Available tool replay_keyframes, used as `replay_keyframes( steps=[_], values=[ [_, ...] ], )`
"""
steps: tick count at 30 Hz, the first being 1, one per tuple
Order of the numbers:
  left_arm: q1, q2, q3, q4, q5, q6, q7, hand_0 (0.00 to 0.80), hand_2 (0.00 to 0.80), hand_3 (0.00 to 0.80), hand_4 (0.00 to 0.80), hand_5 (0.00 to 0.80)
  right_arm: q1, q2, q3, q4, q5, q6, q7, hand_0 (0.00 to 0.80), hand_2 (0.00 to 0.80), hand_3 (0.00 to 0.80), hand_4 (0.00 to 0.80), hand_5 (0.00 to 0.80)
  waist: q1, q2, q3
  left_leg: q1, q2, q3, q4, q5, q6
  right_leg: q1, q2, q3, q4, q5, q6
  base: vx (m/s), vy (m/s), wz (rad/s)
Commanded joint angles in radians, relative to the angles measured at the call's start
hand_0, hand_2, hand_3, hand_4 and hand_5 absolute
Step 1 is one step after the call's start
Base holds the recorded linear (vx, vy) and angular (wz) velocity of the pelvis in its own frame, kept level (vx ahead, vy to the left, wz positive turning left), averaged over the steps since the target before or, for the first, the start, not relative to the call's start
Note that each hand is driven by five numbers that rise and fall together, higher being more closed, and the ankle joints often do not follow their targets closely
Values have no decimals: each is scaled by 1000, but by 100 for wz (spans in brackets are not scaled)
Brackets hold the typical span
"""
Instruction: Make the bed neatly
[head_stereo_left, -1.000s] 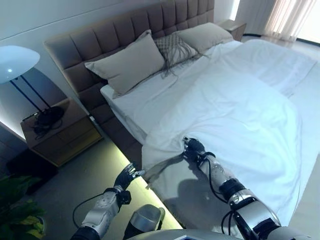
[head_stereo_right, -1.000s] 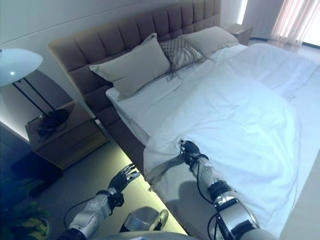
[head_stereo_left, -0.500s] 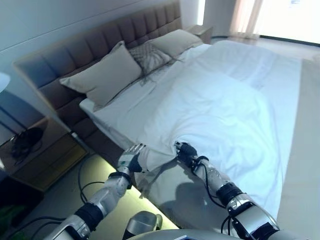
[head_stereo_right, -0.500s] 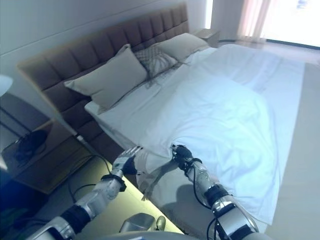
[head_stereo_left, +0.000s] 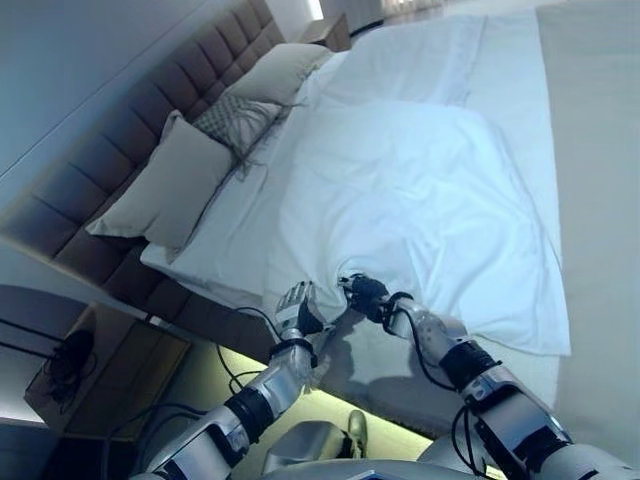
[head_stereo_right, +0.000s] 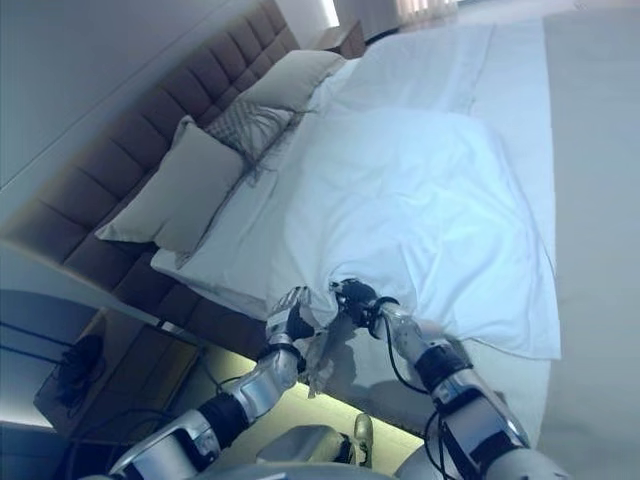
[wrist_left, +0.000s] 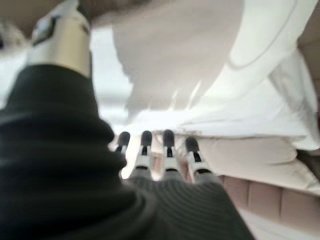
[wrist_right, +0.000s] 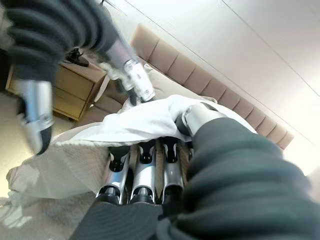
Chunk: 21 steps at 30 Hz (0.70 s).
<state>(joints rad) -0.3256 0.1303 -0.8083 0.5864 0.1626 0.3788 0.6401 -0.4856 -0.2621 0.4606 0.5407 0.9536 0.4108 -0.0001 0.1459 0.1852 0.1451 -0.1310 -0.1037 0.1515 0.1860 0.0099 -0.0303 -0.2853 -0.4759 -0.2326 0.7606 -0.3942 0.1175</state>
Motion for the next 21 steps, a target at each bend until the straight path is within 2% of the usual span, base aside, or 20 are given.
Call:
replay_keyframes(
  steps=[1,6,9,14,21],
  values=[
    [-102,-11,17,-1,-73,38,78,0,0,0,0,0,-151,58,-18,-128,11,44,10,800,800,800,800,800,-19,-19,55,-68,46,-12,119,30,13,48,-60,6,-342,485,65,79,107,-7],
    [-72,-33,30,20,-238,48,106,0,0,0,0,0,-120,66,-18,-147,-24,59,1,800,800,800,800,800,-27,-13,39,-60,48,1,124,29,16,42,-69,16,-321,479,57,65,73,-3],
    [-47,-45,49,31,-330,24,112,0,0,0,0,0,-101,69,-28,-148,-34,59,-8,800,800,800,800,800,-27,-12,30,-52,48,5,127,24,20,44,-73,16,-312,477,51,30,21,0],
    [-26,-50,53,56,-293,14,134,0,0,0,0,0,-83,83,-47,-136,-42,44,10,800,800,800,800,800,-22,-13,26,-35,46,5,134,12,26,58,-80,9,-298,473,47,19,-5,0],
    [-31,-36,50,33,-233,53,193,0,0,0,0,0,-58,107,-23,-144,6,31,-18,800,800,800,800,800,-25,-21,16,-12,45,3,123,16,30,74,-78,5,-304,484,52,79,-18,-3]
  ],
)
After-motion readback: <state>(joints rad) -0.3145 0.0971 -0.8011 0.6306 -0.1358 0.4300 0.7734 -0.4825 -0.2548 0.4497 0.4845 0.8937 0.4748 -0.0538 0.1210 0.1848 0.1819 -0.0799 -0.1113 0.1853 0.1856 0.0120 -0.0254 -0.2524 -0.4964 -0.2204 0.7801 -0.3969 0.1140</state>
